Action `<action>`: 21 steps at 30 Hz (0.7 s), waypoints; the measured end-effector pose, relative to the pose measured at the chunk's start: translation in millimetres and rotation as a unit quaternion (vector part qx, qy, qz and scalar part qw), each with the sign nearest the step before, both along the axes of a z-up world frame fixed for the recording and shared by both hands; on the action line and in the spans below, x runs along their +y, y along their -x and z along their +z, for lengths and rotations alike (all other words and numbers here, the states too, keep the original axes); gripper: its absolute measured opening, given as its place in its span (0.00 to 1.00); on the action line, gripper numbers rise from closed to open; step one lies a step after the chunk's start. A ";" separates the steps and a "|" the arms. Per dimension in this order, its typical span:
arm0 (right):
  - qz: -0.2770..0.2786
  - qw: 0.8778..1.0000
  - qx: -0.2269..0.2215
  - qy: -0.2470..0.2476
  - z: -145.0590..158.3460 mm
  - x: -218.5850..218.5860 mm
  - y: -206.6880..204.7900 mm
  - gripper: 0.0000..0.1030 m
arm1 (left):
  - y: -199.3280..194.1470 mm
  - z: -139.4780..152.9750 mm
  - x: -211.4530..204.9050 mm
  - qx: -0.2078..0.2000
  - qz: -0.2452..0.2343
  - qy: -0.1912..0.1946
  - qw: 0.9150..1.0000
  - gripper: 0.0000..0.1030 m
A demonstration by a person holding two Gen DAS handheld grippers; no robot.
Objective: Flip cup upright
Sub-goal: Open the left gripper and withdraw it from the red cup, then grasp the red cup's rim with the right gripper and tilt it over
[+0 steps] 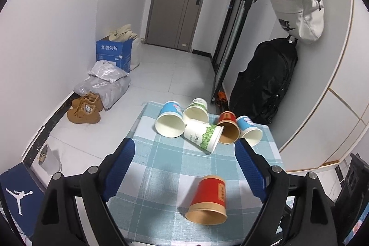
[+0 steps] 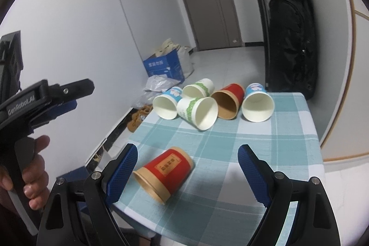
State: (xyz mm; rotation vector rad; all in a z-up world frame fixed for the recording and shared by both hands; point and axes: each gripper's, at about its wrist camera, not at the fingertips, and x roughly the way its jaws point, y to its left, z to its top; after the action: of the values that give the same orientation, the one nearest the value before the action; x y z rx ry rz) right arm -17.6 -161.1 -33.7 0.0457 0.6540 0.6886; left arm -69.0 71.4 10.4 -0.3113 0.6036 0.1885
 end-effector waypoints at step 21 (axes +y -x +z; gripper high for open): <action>0.113 0.986 -0.021 0.124 -33.8 66.6 23.6 0.84 | -13.8 -2.8 37.7 0.026 0.044 0.027 0.998 0.83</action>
State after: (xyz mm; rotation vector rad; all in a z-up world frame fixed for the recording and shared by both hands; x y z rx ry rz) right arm -41.2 -94.5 -67.5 -0.2760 0.7064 0.8186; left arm -55.2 109.0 7.6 -0.3866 0.6476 0.2650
